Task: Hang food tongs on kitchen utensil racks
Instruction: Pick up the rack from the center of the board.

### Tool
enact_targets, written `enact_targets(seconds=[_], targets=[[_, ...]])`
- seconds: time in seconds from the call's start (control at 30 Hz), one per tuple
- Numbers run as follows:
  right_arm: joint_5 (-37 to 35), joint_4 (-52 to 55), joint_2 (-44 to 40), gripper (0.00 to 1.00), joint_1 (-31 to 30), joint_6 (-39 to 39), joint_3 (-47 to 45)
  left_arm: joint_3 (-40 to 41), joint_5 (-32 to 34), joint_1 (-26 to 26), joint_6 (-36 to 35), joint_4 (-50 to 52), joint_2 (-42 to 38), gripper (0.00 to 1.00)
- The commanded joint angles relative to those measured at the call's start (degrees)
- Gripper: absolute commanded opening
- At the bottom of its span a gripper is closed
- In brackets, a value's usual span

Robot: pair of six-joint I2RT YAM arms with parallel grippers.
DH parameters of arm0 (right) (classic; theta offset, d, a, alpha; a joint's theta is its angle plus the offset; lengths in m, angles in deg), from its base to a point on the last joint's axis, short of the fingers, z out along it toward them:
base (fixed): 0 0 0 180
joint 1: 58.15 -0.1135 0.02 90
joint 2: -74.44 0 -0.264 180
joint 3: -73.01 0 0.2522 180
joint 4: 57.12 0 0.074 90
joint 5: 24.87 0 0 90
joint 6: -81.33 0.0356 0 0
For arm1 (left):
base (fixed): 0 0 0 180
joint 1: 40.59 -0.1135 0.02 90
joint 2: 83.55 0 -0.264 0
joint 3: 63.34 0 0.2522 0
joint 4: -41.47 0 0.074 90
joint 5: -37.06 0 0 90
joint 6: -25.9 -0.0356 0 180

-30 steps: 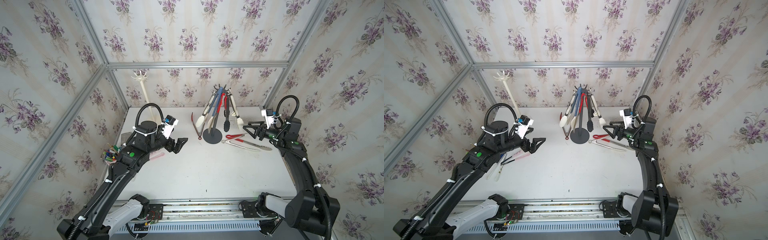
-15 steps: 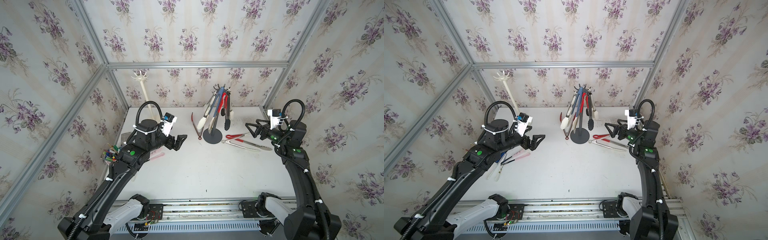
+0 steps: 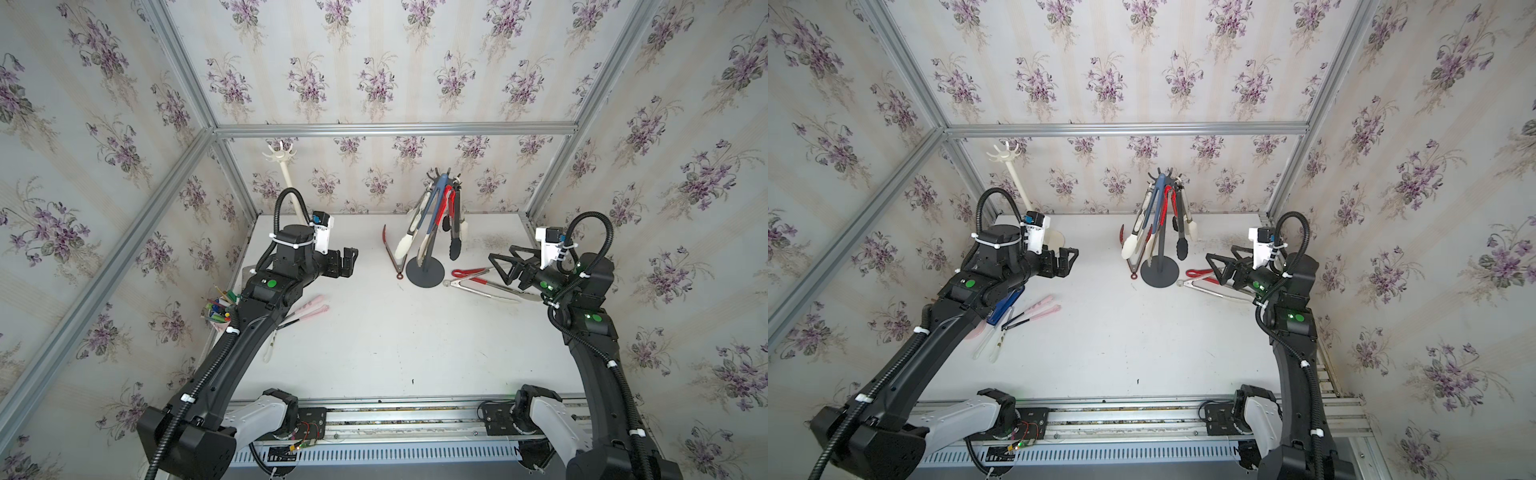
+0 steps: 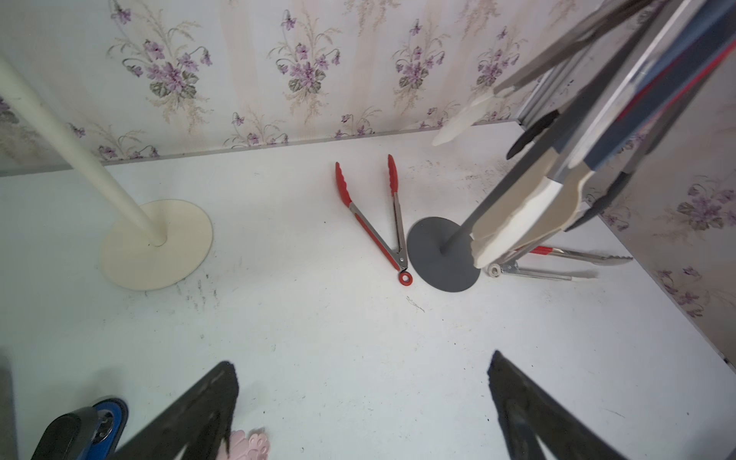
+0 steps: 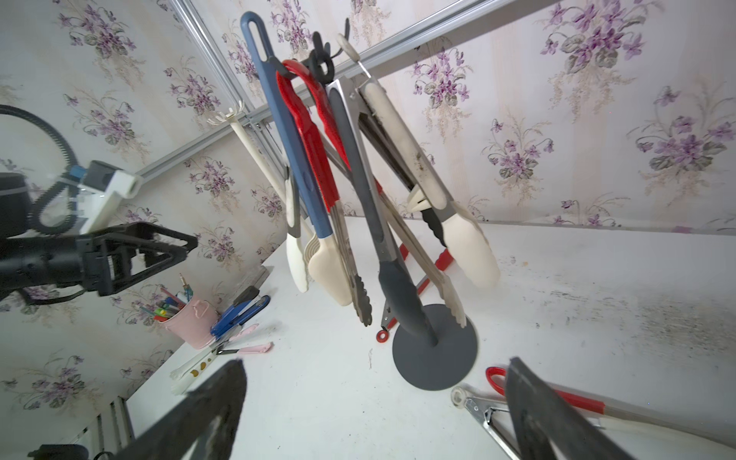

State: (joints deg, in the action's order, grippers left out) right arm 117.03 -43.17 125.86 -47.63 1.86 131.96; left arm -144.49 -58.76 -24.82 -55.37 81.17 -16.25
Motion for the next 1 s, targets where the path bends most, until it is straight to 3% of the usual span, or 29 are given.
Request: enact_targets(seconds=[0.0, 0.27, 0.4, 0.7, 0.97], targets=[[0.0, 0.4, -0.6, 1.0, -3.0, 1.3, 0.4, -0.9, 0.6, -2.4, 2.7, -1.2, 2.2, 0.99], [-10.5, 3.3, -0.5, 1.0, -22.7, -0.7, 1.1, 2.6, 1.1, -7.2, -1.0, -13.8, 6.6, 0.99], [-13.7, 0.0, 0.2, 1.0, -28.6, 1.8, 0.4, 3.8, 1.7, -9.2, -4.1, -20.7, 8.9, 0.99], [-17.2, -3.6, 1.0, 1.0, -36.2, 4.2, 0.6, 5.4, 2.5, -14.9, -4.3, -36.7, 18.0, 0.99], [-17.8, -0.7, 1.2, 1.0, -38.8, 5.6, 2.1, 6.4, 5.7, -15.9, -5.7, -55.4, 29.3, 0.99]])
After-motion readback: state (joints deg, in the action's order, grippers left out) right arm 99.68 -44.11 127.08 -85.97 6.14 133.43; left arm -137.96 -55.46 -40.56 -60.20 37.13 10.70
